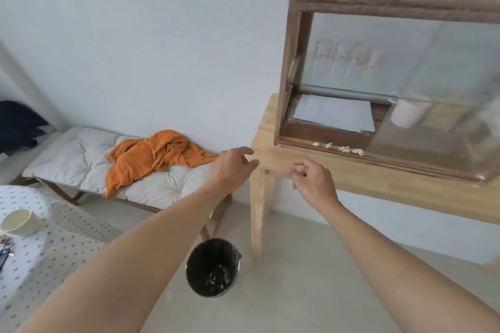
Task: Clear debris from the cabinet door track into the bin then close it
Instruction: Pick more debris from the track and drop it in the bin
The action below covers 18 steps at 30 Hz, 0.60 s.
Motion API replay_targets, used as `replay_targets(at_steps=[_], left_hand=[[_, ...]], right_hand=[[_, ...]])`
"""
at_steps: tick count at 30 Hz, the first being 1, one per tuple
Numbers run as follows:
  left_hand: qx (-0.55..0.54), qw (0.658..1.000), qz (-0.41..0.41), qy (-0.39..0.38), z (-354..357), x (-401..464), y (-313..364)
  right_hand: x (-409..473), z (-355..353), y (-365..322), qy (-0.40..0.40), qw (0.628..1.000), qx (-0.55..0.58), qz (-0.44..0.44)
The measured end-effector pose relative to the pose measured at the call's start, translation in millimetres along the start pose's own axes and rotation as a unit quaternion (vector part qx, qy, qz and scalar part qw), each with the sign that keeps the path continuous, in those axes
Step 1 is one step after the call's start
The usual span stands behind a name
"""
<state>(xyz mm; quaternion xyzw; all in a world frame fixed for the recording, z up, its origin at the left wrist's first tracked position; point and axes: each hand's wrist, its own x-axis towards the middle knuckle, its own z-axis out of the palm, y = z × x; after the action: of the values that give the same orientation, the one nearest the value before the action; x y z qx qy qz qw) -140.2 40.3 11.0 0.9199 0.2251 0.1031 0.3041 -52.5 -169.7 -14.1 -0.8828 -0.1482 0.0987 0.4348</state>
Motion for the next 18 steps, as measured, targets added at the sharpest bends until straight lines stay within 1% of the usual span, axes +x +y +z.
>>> replay_targets(at_steps=[5,10,14,18], left_hand=[[-0.002,0.999,0.04,-0.031,34.3,30.6,55.8],[-0.011,0.997,0.058,-0.04,81.1,65.3,98.6],[-0.019,0.996,0.079,-0.042,114.4,92.4,120.2],[0.0,0.997,0.073,-0.03,133.4,108.7,128.4]], right_hand=[[23.5,-61.0,32.7,0.063,0.998,-0.001,0.027],[59.2,-91.0,61.9,0.099,0.993,-0.01,0.058],[83.2,-99.6,78.0,0.099,0.992,-0.03,0.072],[101.1,-95.6,88.2,0.096,0.991,-0.056,0.072]])
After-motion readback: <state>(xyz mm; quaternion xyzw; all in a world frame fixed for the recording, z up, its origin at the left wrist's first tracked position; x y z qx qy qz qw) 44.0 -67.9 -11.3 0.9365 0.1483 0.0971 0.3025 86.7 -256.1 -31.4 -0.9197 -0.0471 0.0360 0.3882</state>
